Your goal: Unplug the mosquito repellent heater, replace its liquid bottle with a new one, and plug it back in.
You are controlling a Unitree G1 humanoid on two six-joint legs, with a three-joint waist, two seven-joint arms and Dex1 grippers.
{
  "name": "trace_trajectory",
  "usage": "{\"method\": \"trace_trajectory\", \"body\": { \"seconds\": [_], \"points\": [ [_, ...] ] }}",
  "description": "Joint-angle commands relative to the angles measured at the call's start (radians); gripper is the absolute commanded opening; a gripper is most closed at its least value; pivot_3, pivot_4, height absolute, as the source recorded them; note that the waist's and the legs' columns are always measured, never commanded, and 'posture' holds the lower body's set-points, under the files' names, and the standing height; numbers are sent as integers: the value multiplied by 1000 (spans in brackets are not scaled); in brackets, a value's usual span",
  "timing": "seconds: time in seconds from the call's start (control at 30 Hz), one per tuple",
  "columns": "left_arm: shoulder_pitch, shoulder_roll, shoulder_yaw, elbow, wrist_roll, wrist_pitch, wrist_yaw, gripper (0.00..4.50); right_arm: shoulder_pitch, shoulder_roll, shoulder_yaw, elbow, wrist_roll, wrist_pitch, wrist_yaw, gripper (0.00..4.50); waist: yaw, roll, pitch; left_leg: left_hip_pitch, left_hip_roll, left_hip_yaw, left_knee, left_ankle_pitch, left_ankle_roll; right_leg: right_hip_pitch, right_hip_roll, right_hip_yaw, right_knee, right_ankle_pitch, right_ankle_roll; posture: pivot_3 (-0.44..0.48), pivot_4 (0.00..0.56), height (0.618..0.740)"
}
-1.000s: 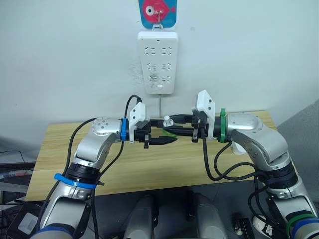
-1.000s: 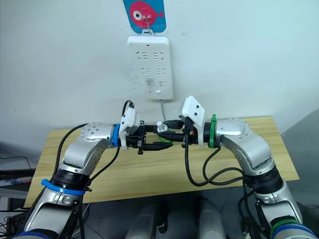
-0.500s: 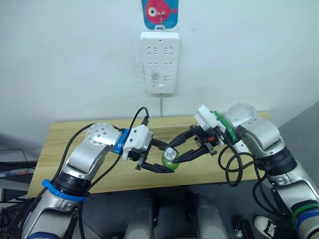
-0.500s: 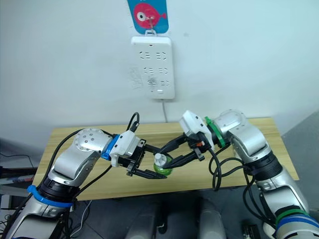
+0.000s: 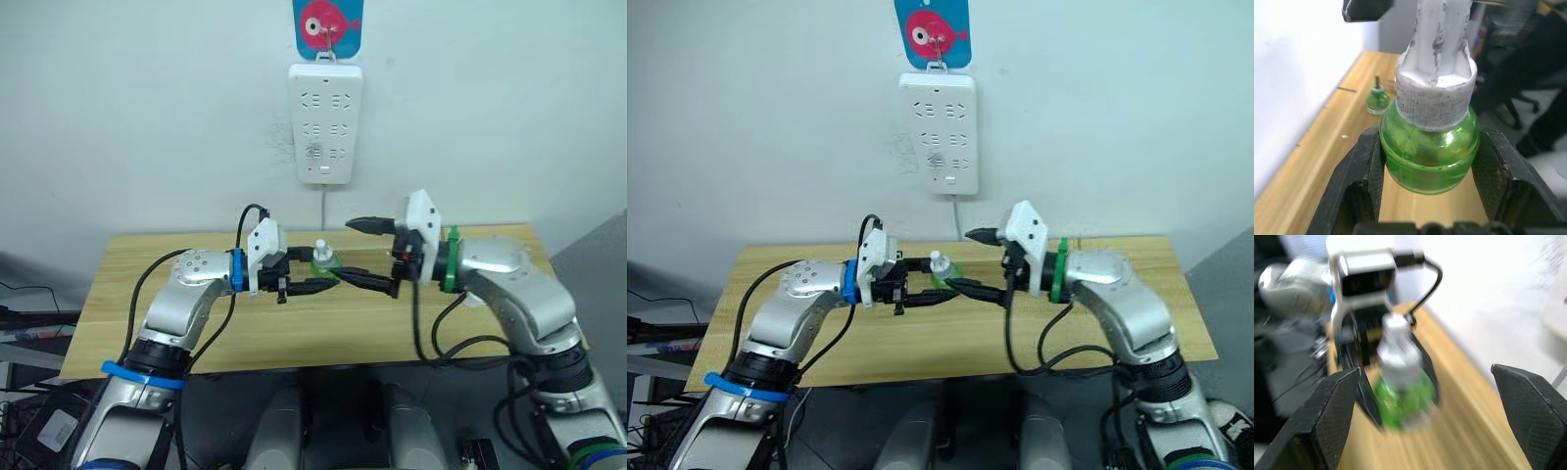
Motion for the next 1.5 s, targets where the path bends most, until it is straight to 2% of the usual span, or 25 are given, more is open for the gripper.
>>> {"method": "trace_trajectory", "body": {
  "seconds": [0.03, 0.13, 0.23, 0.47, 0.5, 0.67, 0.77, 0.87, 1.03, 1.1, 1.13, 1.33, 1.47, 1.5],
  "points": [
    [-33, -25, 0, 15, 12, -22, 7, 2218, 14, 25, 6, -70, -16, 30, -85, 4486, -2, 0, -1, 0, 0, 0, 1, -1, 1, 0, 0, 0, 0, 0, 0, -147, 193, 740],
    [-51, -42, -5, 28, 18, -22, 0, 2218, 10, 39, 13, -48, -33, 30, -122, 4486, -7, 0, -2, 0, 0, 1, 2, -2, 4, 0, 1, 2, 0, 1, 0, -156, 192, 740],
    [-60, -55, -7, 33, 22, -19, -2, 2218, 5, 57, 19, -24, -47, 13, -144, 3888, -13, 0, -2, 0, 0, 1, 2, -2, 4, 0, 2, 2, 0, 1, 0, -152, 194, 740],
    [-39, -52, 0, 8, 22, -8, -5, 2218, 4, 65, 31, -10, -50, -3, -138, 1295, -26, 0, -3, 0, 3, 2, 2, -2, 4, 0, 4, 2, 0, 1, 0, -143, 199, 740],
    [-37, -51, 1, 4, 22, -6, -4, 2218, 2, 65, 29, -6, -43, -6, -132, 1032, -26, 0, -3, 0, 4, 2, 2, -2, 4, 0, 5, 2, 0, 1, 0, -143, 199, 740],
    [-17, -37, 1, -31, 13, 11, -10, 2218, -17, 58, 23, 2, 11, -15, -58, 1045, -30, 0, -3, 0, 5, 3, 2, -2, 4, 0, 5, 2, 0, 1, 0, -121, 203, 740],
    [33, 4, -30, -132, -25, 39, -89, 2218, -50, -24, 47, 8, 109, -24, 193, 1045, -31, 0, -3, 0, 5, 3, 2, -2, 4, 0, 6, 2, 0, 1, 0, -103, 207, 740],
    [70, 56, -57, -237, -81, 84, -180, 2218, -128, -78, 75, 90, 179, -39, 437, 1045, -32, 0, -3, 0, 7, 3, 2, -2, 5, 0, 7, 3, -1, 1, 0, -88, 207, 740],
    [84, 117, -68, -314, -125, 128, -244, 2218, -212, -85, 123, 240, 128, -115, 592, 1045, -30, 0, -3, 1, 13, 2, 3, -2, 4, 0, 14, 2, -1, 1, -3, -50, 214, 740],
    [81, 120, -53, -290, -112, 112, -232, 2218, -197, -102, 113, 244, 114, -128, 595, 1045, -26, 0, -3, 1, 13, 2, 3, -2, 4, 0, 14, 2, -1, 1, -3, -47, 214, 740],
    [80, 118, -45, -278, -105, 102, -223, 2218, -187, -112, 106, 238, 115, -124, 592, 1767, -24, 0, -3, 1, 13, 2, 3, -2, 4, 0, 14, 2, -1, 1, -3, -47, 213, 740],
    [78, 104, 4, -207, -86, 85, -144, 2218, -66, -165, 16, 170, 53, -153, 429, 3753, -5, 0, -3, 1, 13, 4, 3, -2, 4, 0, 14, 4, -2, 2, -4, -70, 201, 740],
    [61, 75, 22, -154, -76, 99, -74, 2218, -6, -107, -19, 18, 64, -76, 230, 3753, -6, 0, -4, 1, 13, 5, 3, -2, 4, -1, 14, 6, -1, 2, -4, -92, 195, 740],
    [52, 68, 22, -134, -71, 98, -65, 2218, -11, -60, -16, -4, 36, -68, 142, 3753, -8, 0, -4, 1, 13, 5, 3, -2, 3, -1, 14, 8, 0, 2, -4, -92, 193, 740]
  ]
}}
